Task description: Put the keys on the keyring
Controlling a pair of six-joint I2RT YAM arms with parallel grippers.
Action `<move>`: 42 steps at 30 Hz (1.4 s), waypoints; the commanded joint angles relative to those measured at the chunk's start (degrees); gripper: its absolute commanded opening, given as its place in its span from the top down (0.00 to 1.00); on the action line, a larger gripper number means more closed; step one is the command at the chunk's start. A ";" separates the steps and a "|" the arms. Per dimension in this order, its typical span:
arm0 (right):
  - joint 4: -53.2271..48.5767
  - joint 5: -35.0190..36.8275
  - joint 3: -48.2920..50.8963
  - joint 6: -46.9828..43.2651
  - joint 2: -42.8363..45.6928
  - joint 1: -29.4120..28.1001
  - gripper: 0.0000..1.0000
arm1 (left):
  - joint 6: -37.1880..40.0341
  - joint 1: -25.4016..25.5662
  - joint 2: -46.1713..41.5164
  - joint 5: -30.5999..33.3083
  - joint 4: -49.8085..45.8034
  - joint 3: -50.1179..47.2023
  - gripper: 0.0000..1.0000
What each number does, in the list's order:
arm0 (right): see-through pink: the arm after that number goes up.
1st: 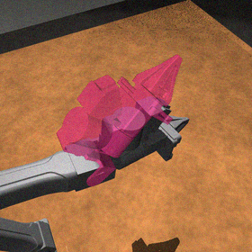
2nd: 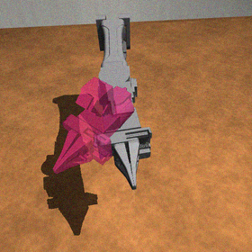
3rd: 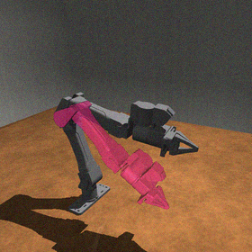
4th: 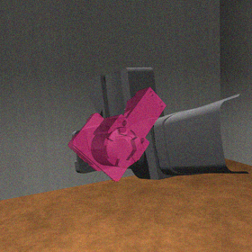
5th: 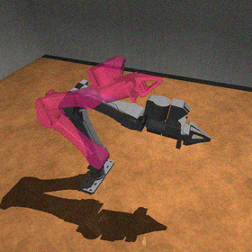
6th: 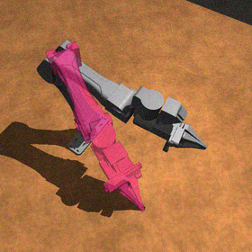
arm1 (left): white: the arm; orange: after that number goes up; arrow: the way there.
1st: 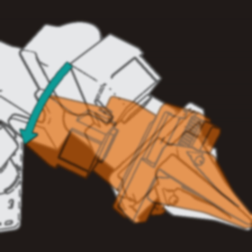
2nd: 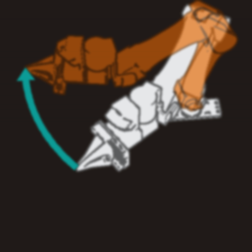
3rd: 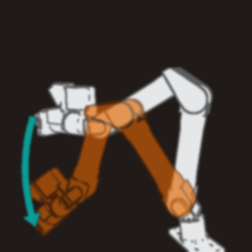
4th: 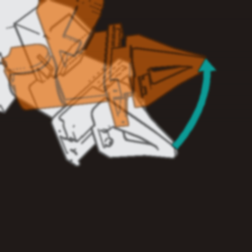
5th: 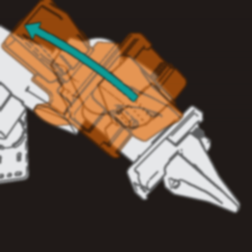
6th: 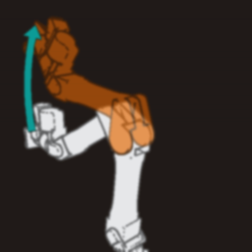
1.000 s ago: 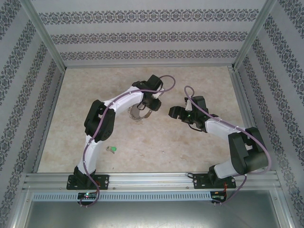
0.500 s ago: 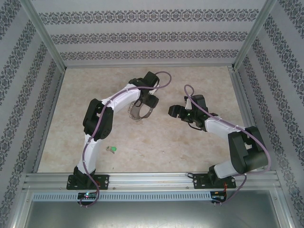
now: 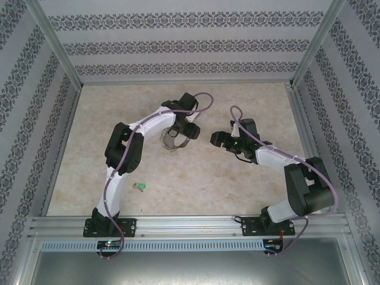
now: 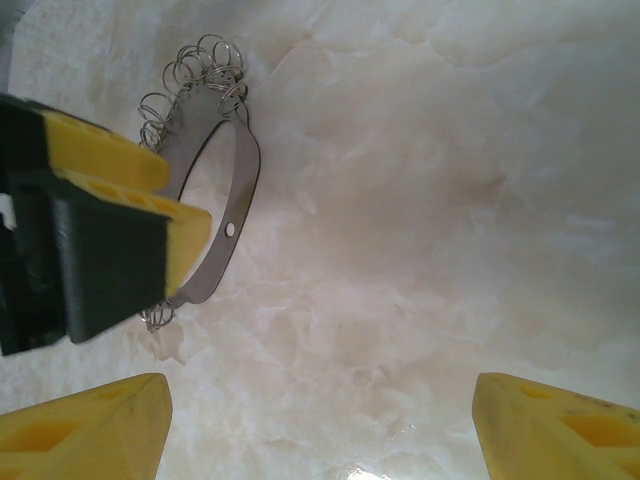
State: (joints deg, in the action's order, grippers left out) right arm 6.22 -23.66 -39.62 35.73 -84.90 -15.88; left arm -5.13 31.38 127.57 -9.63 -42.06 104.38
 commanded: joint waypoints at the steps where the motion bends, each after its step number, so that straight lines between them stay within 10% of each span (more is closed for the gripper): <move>1: 0.73 -0.41 -0.78 0.40 0.10 -0.16 0.21 | -2.42 0.30 -0.57 -2.52 1.27 -2.57 0.34; 42: -0.70 0.40 1.99 1.01 7.27 0.06 0.21 | -17.43 11.80 -16.42 -6.30 11.76 -32.40 0.36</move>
State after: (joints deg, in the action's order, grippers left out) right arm 5.76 -23.62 -38.61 36.32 -79.09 -15.88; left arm -19.22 40.47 112.03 -12.51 -27.62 74.22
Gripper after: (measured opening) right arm 0.795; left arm 0.640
